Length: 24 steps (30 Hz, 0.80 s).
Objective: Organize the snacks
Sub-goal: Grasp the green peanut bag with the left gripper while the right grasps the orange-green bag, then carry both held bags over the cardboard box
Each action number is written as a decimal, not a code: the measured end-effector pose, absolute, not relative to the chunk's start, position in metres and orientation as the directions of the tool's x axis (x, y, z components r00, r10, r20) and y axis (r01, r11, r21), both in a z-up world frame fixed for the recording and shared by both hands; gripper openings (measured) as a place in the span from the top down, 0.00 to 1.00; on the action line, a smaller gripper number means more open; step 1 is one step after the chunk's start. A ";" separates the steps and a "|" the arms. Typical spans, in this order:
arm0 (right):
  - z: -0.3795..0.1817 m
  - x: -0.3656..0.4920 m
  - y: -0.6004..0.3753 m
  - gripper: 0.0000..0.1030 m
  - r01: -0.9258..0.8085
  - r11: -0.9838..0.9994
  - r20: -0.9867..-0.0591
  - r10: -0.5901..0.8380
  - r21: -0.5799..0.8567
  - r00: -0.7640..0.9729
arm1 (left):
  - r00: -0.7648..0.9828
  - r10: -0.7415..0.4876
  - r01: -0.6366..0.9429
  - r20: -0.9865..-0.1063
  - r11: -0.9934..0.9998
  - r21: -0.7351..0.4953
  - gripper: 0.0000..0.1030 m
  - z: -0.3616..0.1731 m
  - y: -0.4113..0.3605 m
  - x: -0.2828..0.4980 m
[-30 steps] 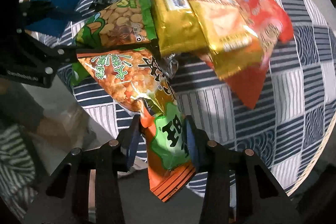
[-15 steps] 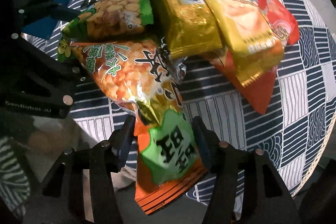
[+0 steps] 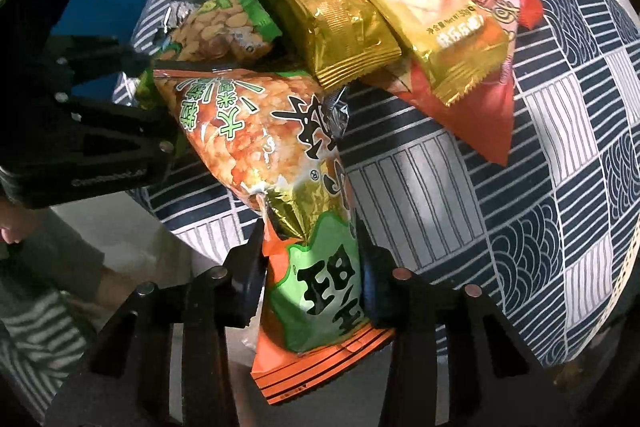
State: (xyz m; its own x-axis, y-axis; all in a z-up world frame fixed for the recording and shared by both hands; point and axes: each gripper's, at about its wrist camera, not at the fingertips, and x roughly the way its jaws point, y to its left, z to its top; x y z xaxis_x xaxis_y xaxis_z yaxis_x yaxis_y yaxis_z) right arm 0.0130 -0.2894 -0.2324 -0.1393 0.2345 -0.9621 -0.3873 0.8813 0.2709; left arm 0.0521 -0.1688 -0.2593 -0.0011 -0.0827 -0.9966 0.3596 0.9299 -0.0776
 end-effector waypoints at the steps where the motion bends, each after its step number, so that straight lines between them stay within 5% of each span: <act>1: -0.226 0.014 -0.292 0.63 -0.381 0.884 -0.962 0.236 0.271 -0.137 | 0.002 -0.084 0.360 -0.996 0.930 -0.077 0.58 -0.259 -0.170 0.051; 24: -0.163 -0.001 -0.314 0.64 -0.345 0.907 -0.968 0.250 0.242 -0.022 | 0.068 -0.118 0.292 -0.991 0.952 -0.093 0.62 -0.195 -0.132 0.006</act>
